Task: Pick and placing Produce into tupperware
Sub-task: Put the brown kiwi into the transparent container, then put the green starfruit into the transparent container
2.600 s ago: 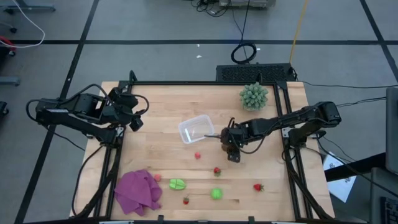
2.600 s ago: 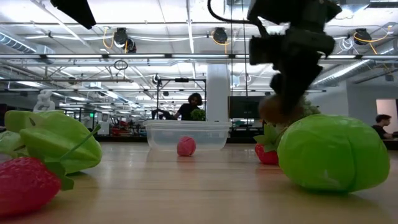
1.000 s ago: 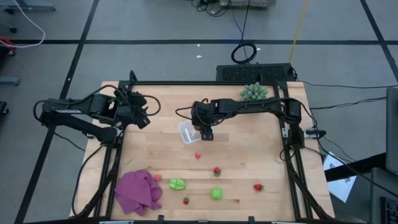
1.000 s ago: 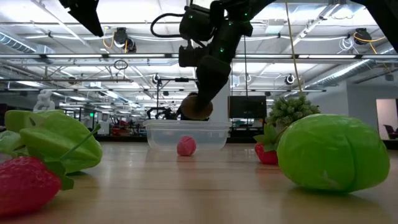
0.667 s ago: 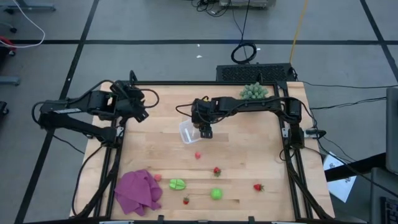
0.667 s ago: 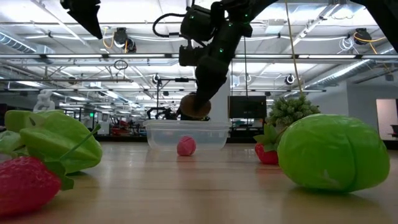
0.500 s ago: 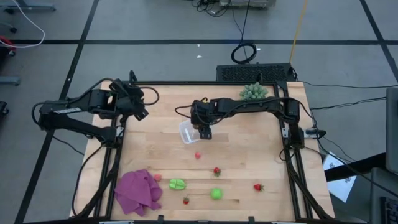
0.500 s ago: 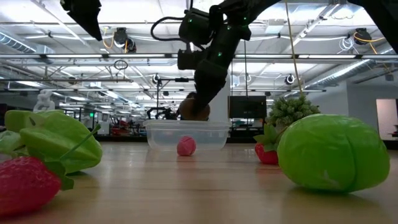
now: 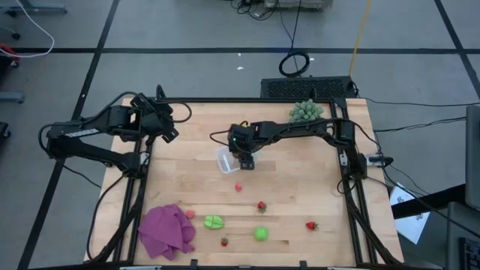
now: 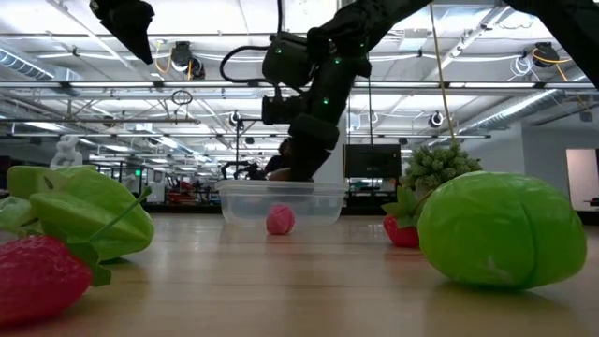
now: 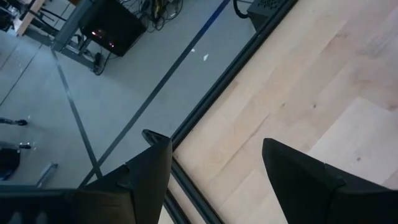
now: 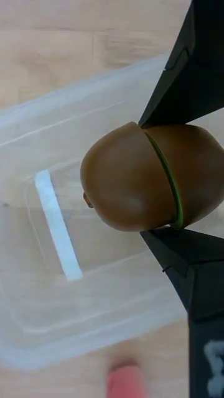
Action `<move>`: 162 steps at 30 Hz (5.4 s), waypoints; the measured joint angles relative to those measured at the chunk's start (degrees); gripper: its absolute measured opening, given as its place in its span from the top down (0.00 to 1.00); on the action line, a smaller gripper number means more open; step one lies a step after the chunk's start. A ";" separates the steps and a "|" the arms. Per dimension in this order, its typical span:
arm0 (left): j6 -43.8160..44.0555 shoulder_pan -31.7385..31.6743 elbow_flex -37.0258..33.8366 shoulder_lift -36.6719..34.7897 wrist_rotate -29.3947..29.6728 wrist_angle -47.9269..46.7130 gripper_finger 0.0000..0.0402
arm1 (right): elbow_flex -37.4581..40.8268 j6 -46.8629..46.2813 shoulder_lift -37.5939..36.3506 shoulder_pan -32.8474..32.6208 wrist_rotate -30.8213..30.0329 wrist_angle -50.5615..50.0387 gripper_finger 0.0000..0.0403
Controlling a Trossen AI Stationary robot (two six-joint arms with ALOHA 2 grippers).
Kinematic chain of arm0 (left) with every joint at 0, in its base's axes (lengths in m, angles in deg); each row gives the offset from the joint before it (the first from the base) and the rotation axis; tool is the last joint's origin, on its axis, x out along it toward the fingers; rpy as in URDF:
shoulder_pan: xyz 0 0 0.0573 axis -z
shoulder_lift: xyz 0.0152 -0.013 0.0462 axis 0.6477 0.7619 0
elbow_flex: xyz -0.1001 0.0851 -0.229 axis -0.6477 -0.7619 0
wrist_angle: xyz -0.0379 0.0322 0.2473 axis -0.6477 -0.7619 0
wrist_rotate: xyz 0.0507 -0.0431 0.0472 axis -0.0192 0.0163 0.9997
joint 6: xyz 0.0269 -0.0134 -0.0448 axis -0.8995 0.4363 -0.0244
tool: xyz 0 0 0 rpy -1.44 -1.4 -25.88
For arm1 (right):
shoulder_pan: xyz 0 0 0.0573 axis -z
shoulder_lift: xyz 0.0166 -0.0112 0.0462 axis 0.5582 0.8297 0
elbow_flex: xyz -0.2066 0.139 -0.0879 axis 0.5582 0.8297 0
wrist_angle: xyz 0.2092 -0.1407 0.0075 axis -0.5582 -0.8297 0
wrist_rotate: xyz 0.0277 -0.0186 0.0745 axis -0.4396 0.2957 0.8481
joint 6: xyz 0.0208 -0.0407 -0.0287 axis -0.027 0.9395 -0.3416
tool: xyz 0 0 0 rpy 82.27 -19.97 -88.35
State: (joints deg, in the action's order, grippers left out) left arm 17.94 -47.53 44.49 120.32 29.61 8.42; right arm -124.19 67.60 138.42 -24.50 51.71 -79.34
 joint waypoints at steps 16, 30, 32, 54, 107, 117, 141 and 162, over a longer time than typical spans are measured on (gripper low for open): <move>-0.37 0.00 0.00 0.00 -0.07 -0.01 0.36 | -0.14 -0.43 1.16 0.33 1.26 1.06 0.40; -0.39 0.00 0.00 0.00 -0.07 0.04 0.36 | -0.07 -1.41 1.27 1.38 1.17 -0.46 0.28; -0.39 0.00 0.00 0.00 -0.07 0.04 0.36 | -0.07 -0.96 1.27 1.38 1.17 -0.35 0.28; -0.54 0.02 0.00 0.02 -3.14 1.54 0.36 | -1.75 -8.79 -11.48 -6.38 -0.32 -7.70 0.27; 20.24 40.28 -5.02 26.46 -33.92 28.97 0.36 | 3.73 -16.35 -28.35 -10.55 -0.60 -15.47 0.27; 9.00 39.65 -5.01 33.92 -39.47 34.32 0.36 | 3.71 -17.66 -31.61 -7.96 -0.60 -9.48 0.27; 5.22 39.74 -4.96 38.27 -42.64 41.84 0.36 | 3.73 -17.65 -31.52 -7.15 -0.60 -9.06 0.27; 3.98 37.31 -4.91 41.08 -46.20 45.19 0.36 | 3.72 -17.66 -31.52 -7.26 -0.32 -7.73 0.27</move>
State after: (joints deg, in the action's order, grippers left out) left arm 21.92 -10.22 39.58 161.40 -16.59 53.61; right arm -120.48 49.94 106.90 -31.76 51.40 -87.07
